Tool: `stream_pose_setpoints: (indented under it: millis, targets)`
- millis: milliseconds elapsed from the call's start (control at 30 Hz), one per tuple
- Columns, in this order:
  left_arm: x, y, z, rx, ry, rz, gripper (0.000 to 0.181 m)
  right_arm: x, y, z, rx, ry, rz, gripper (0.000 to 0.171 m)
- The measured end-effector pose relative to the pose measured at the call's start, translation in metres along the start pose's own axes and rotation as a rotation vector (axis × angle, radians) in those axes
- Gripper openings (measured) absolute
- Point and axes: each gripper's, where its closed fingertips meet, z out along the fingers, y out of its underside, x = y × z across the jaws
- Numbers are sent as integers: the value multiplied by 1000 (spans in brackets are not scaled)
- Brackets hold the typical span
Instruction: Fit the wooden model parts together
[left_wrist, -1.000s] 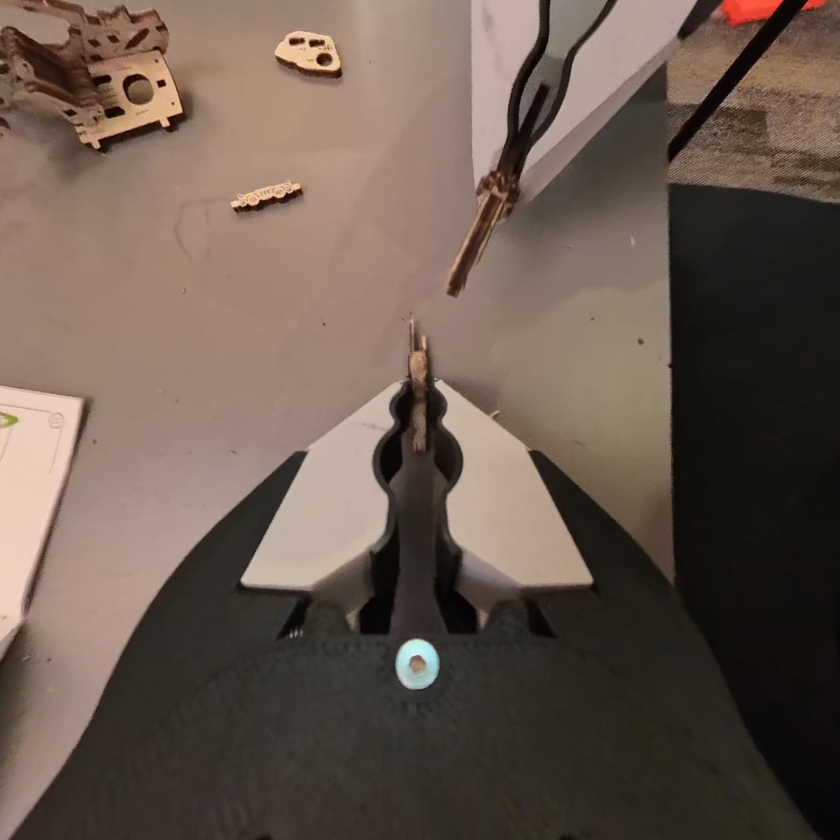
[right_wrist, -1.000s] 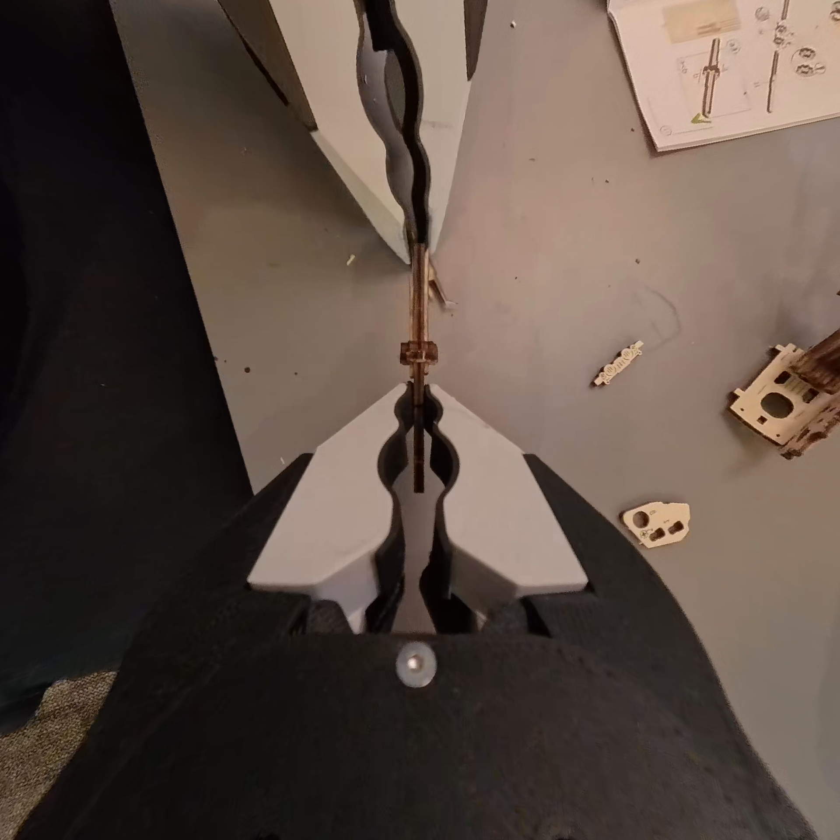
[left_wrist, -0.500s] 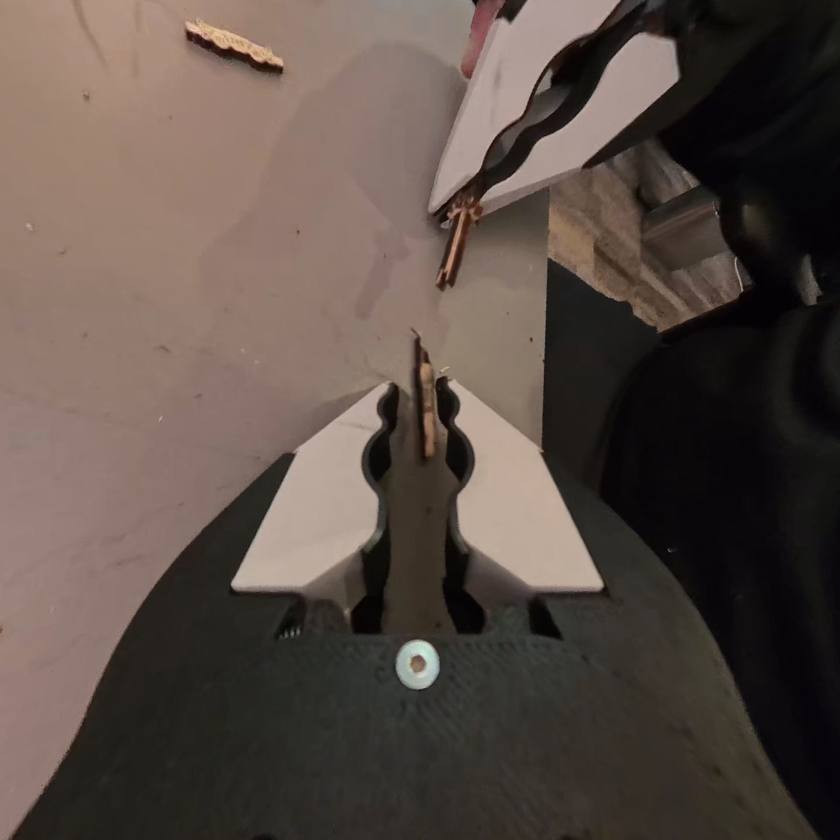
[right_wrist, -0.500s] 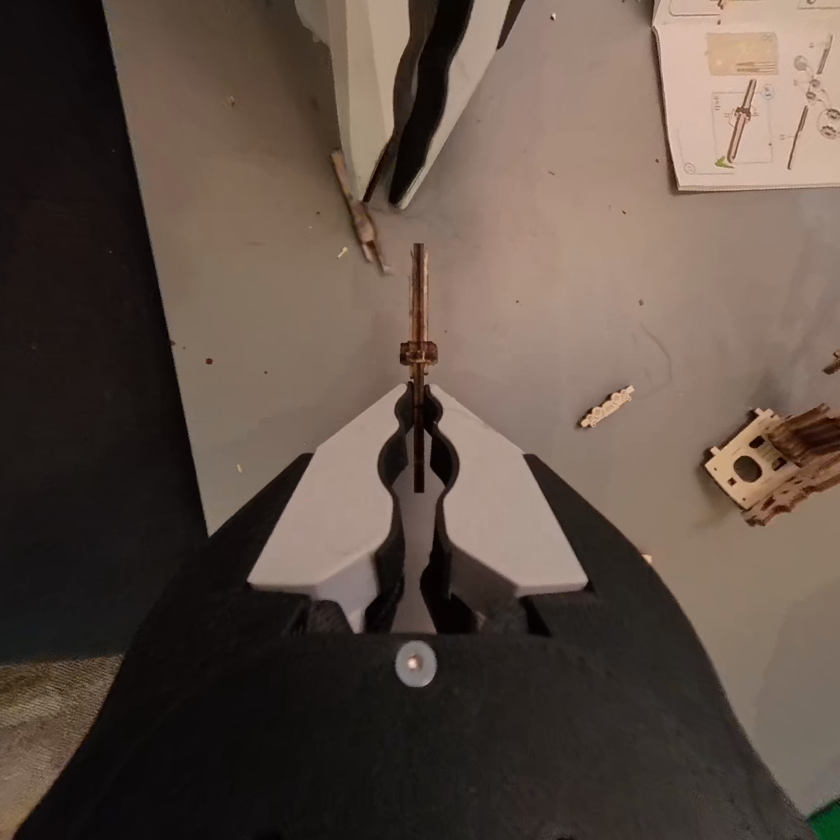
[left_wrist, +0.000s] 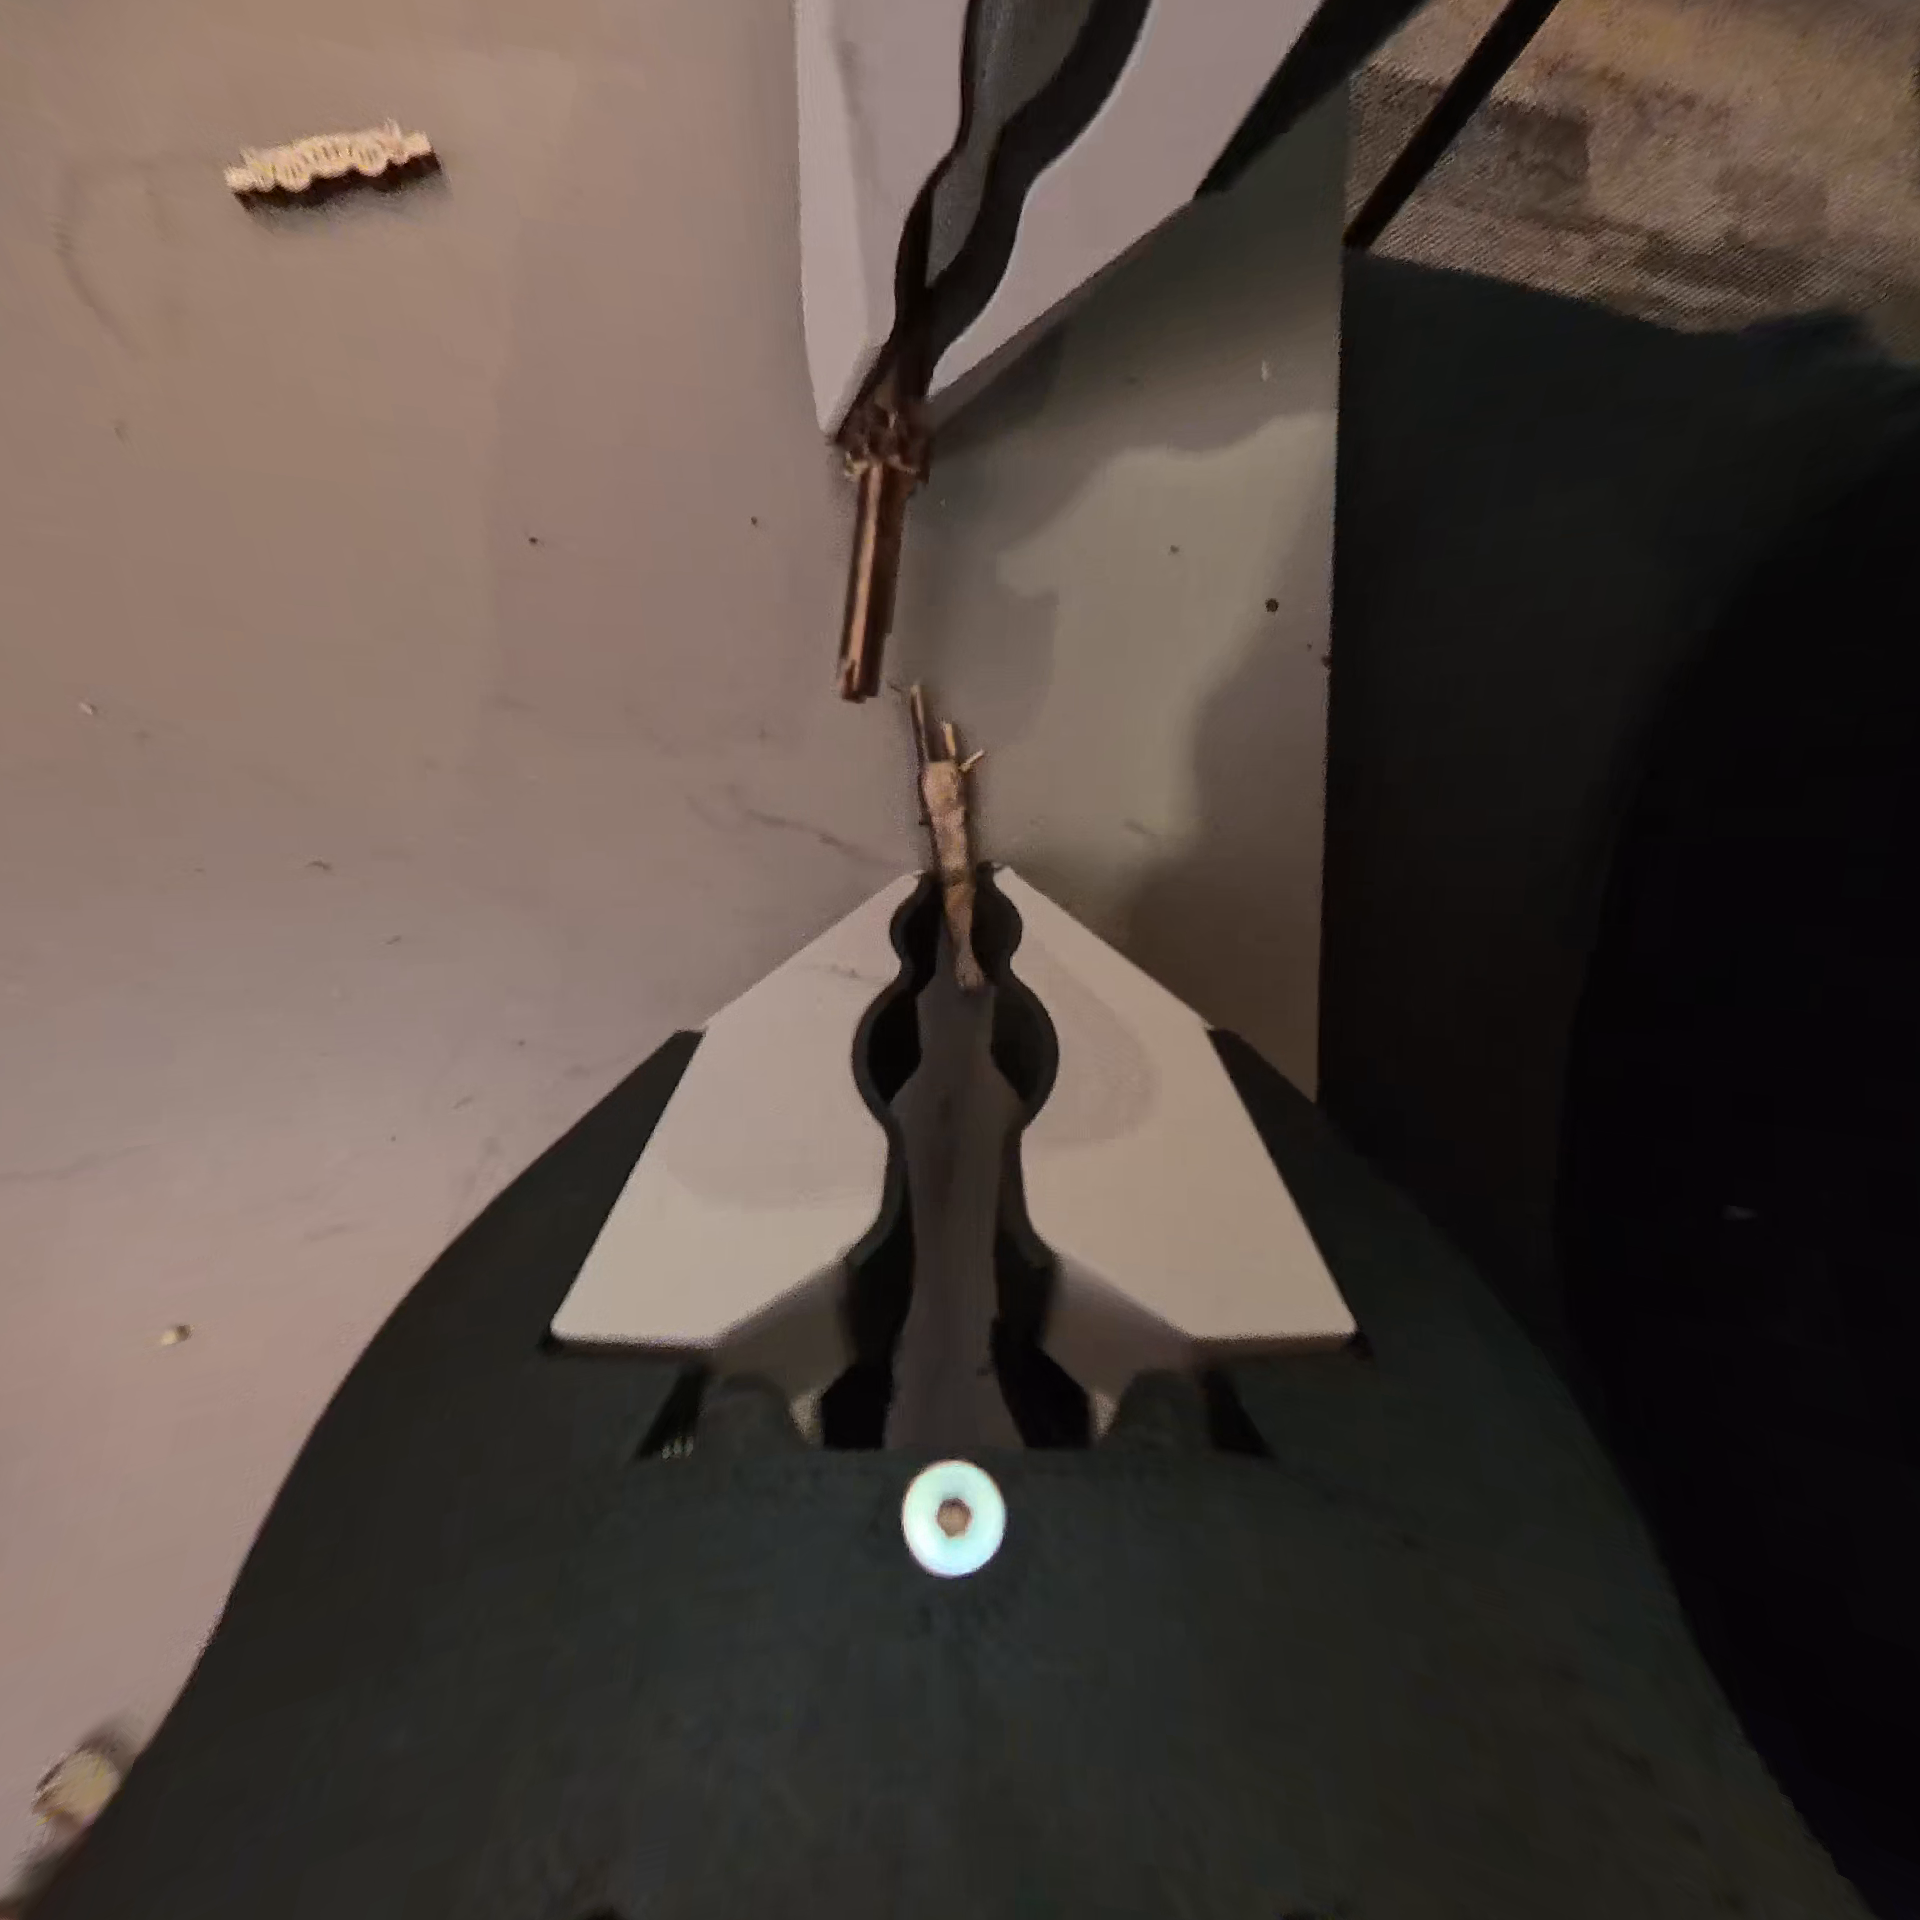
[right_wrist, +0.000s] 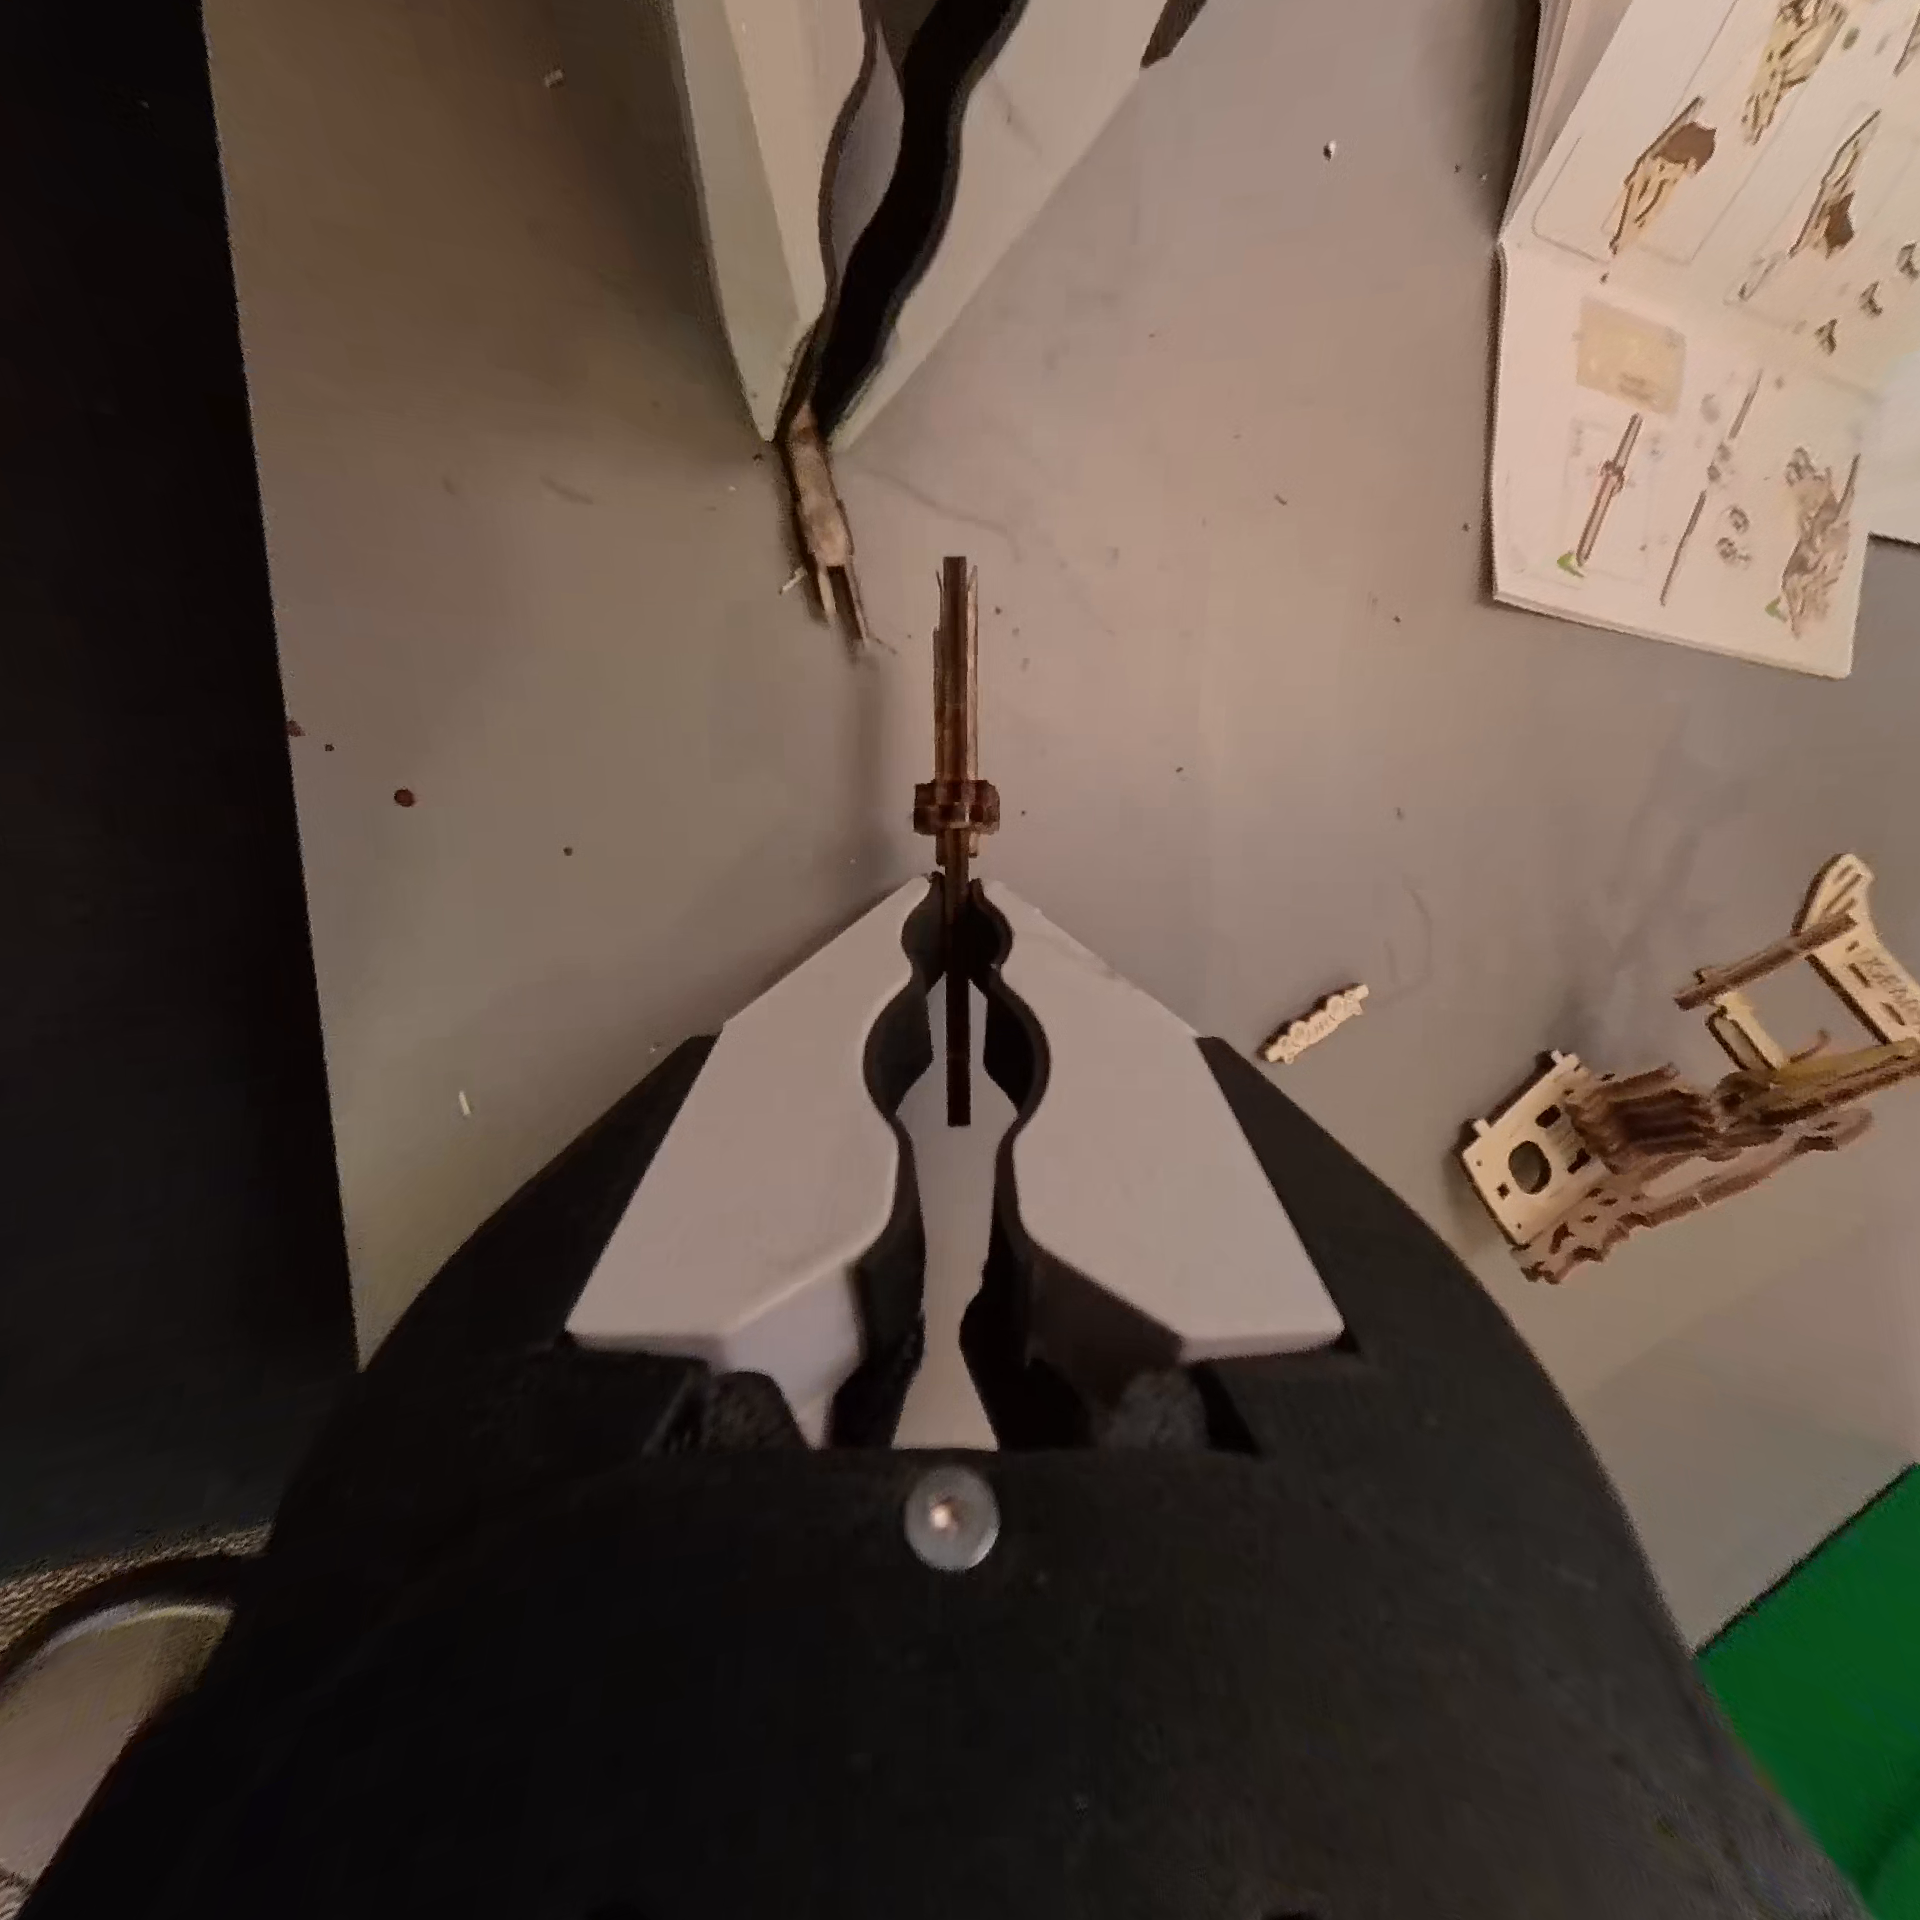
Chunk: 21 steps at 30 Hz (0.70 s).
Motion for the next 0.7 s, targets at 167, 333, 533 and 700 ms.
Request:
stream_pose_setpoints:
  millis: [167, 333, 533, 700]
  targets:
    - [4, -7, -12, 80, 229, -215, 5, 6, -8, -2, 34, 45, -37, 0]
    - [-2, -19, -35, 222, 497, -442, 5, 11, -23, -8, 69, 106, -130, 0]
    - [-2, -14, -37, 205, 542, -423, 5, 15, -26, -6, 40, 132, -222, 0]
    - [2, -16, -39, 195, 553, -375, 5, 17, -30, -8, 55, 125, -271, 0]
